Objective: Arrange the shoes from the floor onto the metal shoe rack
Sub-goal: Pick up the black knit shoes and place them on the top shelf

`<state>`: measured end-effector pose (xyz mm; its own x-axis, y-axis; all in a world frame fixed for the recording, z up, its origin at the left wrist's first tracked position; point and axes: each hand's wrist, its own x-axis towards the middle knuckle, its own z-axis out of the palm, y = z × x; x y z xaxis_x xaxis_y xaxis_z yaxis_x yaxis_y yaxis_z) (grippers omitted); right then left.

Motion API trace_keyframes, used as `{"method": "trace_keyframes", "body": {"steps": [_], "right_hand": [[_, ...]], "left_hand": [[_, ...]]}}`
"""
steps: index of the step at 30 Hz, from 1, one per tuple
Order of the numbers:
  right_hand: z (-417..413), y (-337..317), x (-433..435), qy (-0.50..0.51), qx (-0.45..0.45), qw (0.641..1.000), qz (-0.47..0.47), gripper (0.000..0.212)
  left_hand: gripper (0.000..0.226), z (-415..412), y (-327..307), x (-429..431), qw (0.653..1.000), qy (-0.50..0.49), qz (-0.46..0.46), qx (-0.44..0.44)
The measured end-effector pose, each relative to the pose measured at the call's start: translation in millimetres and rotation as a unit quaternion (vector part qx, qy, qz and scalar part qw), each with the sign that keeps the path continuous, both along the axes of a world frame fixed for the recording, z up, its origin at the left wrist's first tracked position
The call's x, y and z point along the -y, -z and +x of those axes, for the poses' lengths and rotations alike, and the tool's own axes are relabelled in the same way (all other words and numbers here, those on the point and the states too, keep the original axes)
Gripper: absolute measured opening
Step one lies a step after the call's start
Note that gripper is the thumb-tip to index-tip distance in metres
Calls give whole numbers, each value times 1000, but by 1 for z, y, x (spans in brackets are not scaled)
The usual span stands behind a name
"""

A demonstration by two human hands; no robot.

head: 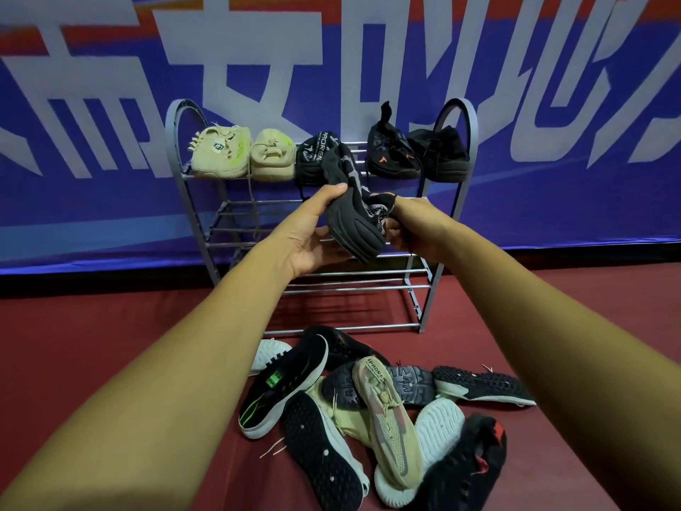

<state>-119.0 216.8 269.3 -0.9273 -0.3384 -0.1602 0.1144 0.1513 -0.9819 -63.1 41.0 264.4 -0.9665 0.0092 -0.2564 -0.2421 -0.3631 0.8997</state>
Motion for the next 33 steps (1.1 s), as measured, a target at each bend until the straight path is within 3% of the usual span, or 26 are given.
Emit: {"method": "trace_keyframes", "body": {"steps": [4, 6, 16, 20, 22, 25, 27, 30, 33], "right_hand": [[-4, 1, 0, -6, 45, 996, -82, 16], [-5, 2, 2, -21, 69, 993, -93, 24], [-6, 5, 6, 49, 56, 981, -182, 28], [-8, 2, 7, 45, 33, 983, -178, 25], [-10, 0, 8, 41, 43, 980, -189, 23], [-16, -1, 9, 73, 73, 975, -197, 29], [-17, -1, 9, 88, 90, 969, -211, 22], [-15, -1, 9, 96, 121, 956, -250, 29], [-17, -4, 13, 124, 148, 941, -278, 22]], "left_hand": [[64, -4, 2, -2, 1000, -16, 6, -10], [59, -6, 2, -4, 1000, -21, 2, -16], [35, -7, -5, -7, 999, -6, -24, -23], [48, -9, -5, -1, 999, -6, -16, -41], [54, -8, -7, 5, 999, -4, 8, -46], [40, -1, -12, 10, 997, 43, 34, -51], [41, 4, -12, 13, 995, 66, 57, -58], [49, 8, -6, 21, 985, 41, 158, -53], [41, -1, 9, 31, 966, -29, 251, -59]]}}
